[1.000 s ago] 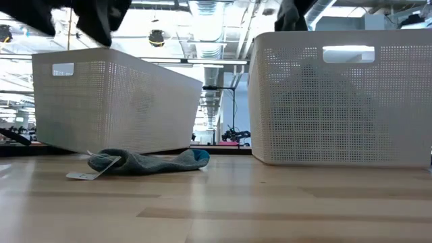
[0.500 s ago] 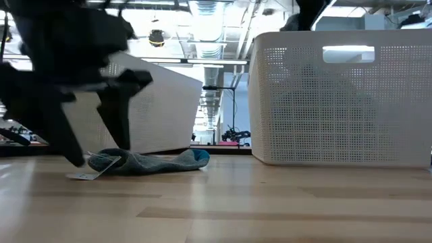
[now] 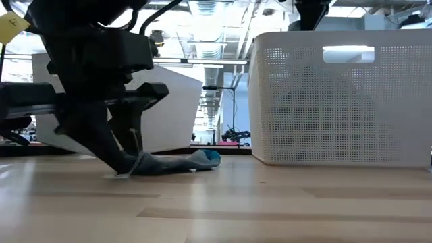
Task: Sort clothes
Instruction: Put the top gray sock into the right white laundry bin, then put the gray sock into the right white laundry bin
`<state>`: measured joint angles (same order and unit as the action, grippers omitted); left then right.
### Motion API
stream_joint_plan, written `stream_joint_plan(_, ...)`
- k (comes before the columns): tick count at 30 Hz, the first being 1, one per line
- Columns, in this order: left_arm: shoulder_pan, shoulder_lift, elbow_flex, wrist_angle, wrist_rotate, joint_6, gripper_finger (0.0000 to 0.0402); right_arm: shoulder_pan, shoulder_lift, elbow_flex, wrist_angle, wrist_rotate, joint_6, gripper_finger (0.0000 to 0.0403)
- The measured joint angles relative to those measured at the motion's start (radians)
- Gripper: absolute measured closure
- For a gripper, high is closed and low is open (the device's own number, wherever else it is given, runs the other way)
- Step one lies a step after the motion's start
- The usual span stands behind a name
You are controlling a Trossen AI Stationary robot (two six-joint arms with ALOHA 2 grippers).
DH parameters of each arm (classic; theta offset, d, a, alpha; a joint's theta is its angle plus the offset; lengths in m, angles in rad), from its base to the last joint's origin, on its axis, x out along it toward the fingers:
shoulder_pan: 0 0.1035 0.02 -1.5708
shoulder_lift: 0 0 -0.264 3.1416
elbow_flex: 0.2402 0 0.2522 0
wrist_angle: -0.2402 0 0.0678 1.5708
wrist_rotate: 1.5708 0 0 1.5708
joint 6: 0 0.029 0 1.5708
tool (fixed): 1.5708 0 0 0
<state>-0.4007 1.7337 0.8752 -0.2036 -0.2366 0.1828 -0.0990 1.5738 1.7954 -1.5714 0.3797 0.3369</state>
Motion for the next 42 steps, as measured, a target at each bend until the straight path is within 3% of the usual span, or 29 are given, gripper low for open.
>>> stream_joint_plan(2,0.000,0.001,-0.001,-0.006,0.003,0.014,0.0362,-0.010,0.000,0.000,0.001,0.000,0.000,0.0393)
stream_joint_plan(4,-0.002,0.001,-0.001,-0.006,0.005,0.018,0.0386,-0.019,0.000,0.000,0.000,0.000,0.002,0.0390)
stream_joint_plan(8,-0.012,0.001,-0.001,-0.008,0.004,0.026,0.0392,-0.033,0.000,0.000,0.001,-0.011,0.002,0.0370)
stream_joint_plan(14,-0.018,0.001,-0.001,-0.014,0.003,0.010,0.0397,-0.034,0.000,0.000,0.000,-0.198,-0.012,0.0342)
stream_joint_plan(23,-0.018,-0.029,-0.004,-0.041,0.010,0.008,0.0399,-0.009,0.000,0.000,0.000,-0.224,-0.006,0.0333)
stream_joint_plan(27,-0.020,-0.083,-0.006,-0.067,0.011,0.010,0.0399,0.011,-0.008,0.000,0.009,-0.224,-0.009,0.0291)
stream_joint_plan(35,-0.019,-0.241,-0.005,-0.078,-0.050,0.045,0.0399,0.099,-0.017,0.000,0.081,-0.223,-0.009,0.0154)
stream_joint_plan(42,-0.019,-0.409,-0.005,-0.083,-0.135,0.063,0.0399,0.256,-0.017,0.000,0.226,-0.177,-0.027,0.0134)
